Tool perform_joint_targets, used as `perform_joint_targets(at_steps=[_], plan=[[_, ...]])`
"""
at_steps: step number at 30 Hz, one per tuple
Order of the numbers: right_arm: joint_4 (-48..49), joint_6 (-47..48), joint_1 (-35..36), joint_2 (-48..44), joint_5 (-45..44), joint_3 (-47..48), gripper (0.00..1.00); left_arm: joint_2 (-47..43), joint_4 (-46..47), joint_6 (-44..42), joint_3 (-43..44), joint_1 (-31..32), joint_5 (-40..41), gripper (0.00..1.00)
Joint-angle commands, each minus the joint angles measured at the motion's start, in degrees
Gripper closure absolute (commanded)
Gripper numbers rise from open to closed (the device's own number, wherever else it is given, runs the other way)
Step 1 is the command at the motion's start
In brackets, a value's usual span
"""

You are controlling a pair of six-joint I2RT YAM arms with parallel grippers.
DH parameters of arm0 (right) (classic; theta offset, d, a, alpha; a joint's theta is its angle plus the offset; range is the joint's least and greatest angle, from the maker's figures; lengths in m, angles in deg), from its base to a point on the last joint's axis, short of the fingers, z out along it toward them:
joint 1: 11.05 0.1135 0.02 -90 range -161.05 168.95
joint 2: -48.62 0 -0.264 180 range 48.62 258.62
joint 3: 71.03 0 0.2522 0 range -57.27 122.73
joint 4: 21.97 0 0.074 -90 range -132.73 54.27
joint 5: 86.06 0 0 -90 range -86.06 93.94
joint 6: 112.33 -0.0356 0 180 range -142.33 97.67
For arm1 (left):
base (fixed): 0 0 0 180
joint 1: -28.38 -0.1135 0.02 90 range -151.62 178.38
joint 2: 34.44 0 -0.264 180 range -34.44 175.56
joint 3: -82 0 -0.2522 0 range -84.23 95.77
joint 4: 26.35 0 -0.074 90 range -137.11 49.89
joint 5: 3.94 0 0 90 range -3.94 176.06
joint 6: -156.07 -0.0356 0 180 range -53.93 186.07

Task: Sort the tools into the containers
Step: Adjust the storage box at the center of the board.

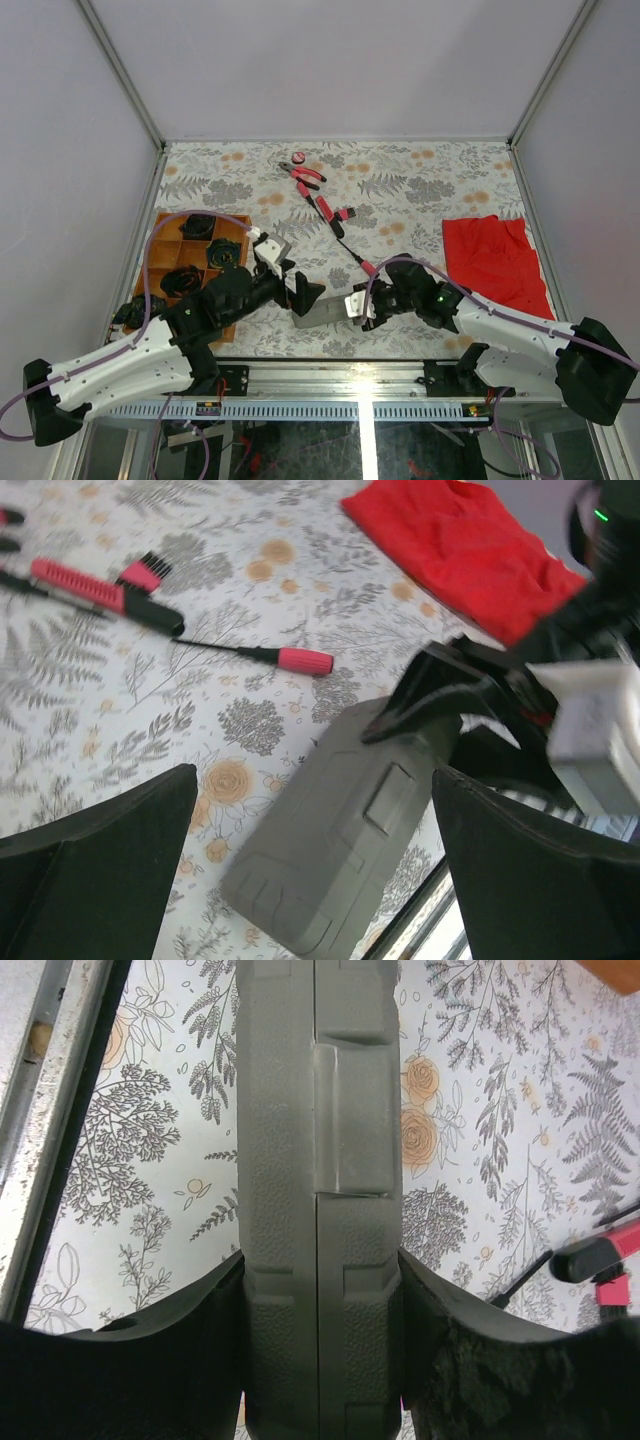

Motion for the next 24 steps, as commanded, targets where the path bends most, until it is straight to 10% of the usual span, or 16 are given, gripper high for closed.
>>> perform_joint_targets(at_steps=[1,24], plan=[[4.8,2.7,2.9,1.0,-5.4,-1.6,0.87,0.4,0.9,15.5,-1.0,0.3,14.4,0.00],[0.9,0.3,3.9,-2.1,-4.8,-2.1,0.25,3.9,-10.0,26.8,0.5,-0.6,25.5,0.00]])
